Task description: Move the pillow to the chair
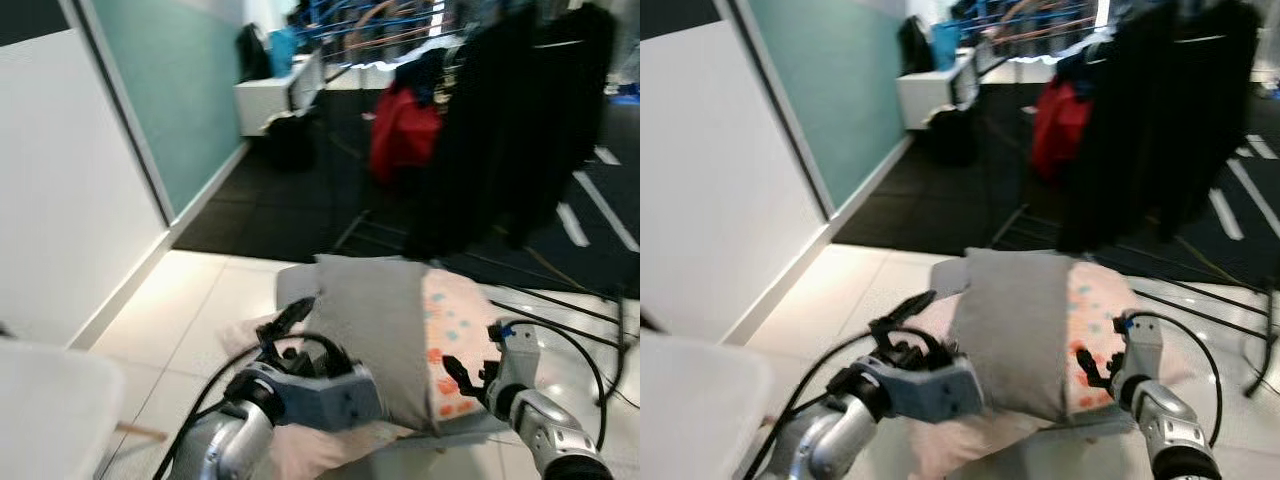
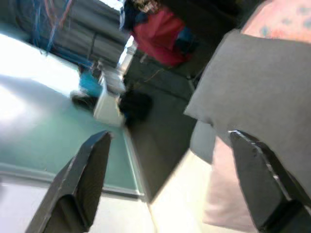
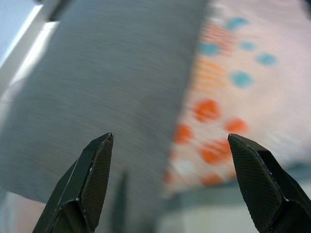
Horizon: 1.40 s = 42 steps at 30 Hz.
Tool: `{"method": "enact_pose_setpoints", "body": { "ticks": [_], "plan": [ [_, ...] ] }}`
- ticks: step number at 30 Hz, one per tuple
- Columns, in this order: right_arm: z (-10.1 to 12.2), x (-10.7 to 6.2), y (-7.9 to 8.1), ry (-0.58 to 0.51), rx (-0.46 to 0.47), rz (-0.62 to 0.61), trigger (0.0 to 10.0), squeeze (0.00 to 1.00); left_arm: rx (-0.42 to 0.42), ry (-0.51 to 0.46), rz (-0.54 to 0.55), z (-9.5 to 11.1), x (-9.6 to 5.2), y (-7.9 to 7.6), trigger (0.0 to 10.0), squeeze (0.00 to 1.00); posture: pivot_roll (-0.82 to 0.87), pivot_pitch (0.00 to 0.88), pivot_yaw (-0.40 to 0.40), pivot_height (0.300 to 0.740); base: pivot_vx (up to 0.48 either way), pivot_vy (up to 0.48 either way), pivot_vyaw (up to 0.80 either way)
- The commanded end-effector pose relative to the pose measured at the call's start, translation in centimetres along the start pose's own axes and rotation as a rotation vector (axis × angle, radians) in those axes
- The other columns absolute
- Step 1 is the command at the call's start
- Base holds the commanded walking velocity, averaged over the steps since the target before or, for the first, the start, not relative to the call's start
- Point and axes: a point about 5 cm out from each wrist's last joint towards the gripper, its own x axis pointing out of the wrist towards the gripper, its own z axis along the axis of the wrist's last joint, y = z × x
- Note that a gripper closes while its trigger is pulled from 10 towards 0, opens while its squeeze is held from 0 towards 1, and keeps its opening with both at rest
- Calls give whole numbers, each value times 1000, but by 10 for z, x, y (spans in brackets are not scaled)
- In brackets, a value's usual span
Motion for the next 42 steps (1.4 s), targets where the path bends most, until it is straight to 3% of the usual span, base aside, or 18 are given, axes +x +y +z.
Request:
{"method": "enact_pose_setpoints", "body": {
  "ticks": [1, 3, 4, 5, 6, 7, 8, 9, 10, 11, 13, 15, 19, 22, 25, 27, 33, 42],
  "plan": [
    [4, 3, 7, -19, 3, 28, 10000, 0, -215, 71, 189, -16, -2, 35, 10000, 0, -187, 49, 26, 740, 0, 0, 800],
    [8, 6, 10, -31, 21, 30, 10000, 0, -444, 135, 364, -45, -5, 64, 10000, 0, -182, 44, 19, 740, 0, 0, 328],
    [8, 6, 10, -31, 21, 30, 10000, 0, -444, 135, 364, -45, -5, 64, 10000, 0, -182, 44, 19, 740, 0, 0, 0],
    [10, 8, 12, -30, 28, 28, 10000, 0, -528, 182, 423, -61, -8, 74, 10000, 0, -182, 44, 19, 740, 0, 0, 0],
    [10, 8, 12, -30, 28, 28, 10000, 0, -528, 182, 423, -61, -8, 74, 10000, 0, -182, 44, 19, 740, 0, 0, 0],
    [12, 10, 14, -30, 43, 27, 10000, 0, -631, 227, 506, -84, -14, 83, 10000, 0, -187, 45, 19, 740, 0, 0, 0],
    [12, 10, 14, -30, 43, 27, 10000, 0, -631, 227, 506, -84, -14, 83, 10000, 0, -187, 45, 19, 740, 0, 0, 0],
    [16, 12, 16, -27, 57, 22, 10000, 0, -716, 318, 586, -117, -25, 86, 10000, 0, -197, 46, 24, 735, 0, 0, 0],
    [16, 12, 16, -27, 57, 22, 10000, 0, -716, 318, 586, -117, -25, 86, 10000, 0, -197, 46, 24, 735, 0, 0, 0],
    [20, 14, 15, -27, 75, 12, 10000, 0, -771, 420, 648, -147, -39, 82, 10000, 0, -205, 50, 25, 730, 0, 0, 0],
    [20, 14, 15, -27, 75, 12, 10000, 0, -771, 420, 648, -147, -39, 82, 10000, 0, -205, 50, 25, 730, 0, 0, 0],
    [24, 14, 13, -29, 81, -4, 10000, 0, -872, 608, 717, -191, -65, 65, 10000, 0, -223, 57, 29, 720, 0, 0, 0],
    [27, 13, 11, -36, 93, 3, 10000, 0, -891, 685, 714, -210, -81, 53, 10000, 0, -223, 61, 26, 710, 0, 0, 0],
    [28, 12, 9, -46, 133, 21, 10000, 0, -912, 768, 630, -222, -89, 34, 10000, 0, -232, 68, 25, 695, 0, 0, 0],
    [29, 11, 9, -48, 143, 28, 10000, 0, -934, 760, 588, -222, -89, 27, 10000, 0, -232, 71, 24, 690, 0, 0, 0],
    [27, 10, 6, -39, 152, 24, 10000, 0, -973, 705, 560, -221, -85, 22, 10000, 0, -234, 77, 25, 680, 0, 0, 0],
    [20, 7, -1, -24, 186, -4, 10000, 0, -921, 686, 563, -225, -83, 23, 10000, 0, -232, 81, 24, 660, 0, 0, 0],
    [22, 6, -3, -60, 295, 27, 10000, 0, -872, 640, 573, -225, -83, 39, 10000, 0, -221, 88, 27, 630, 0, 0, 0]
  ]
}}
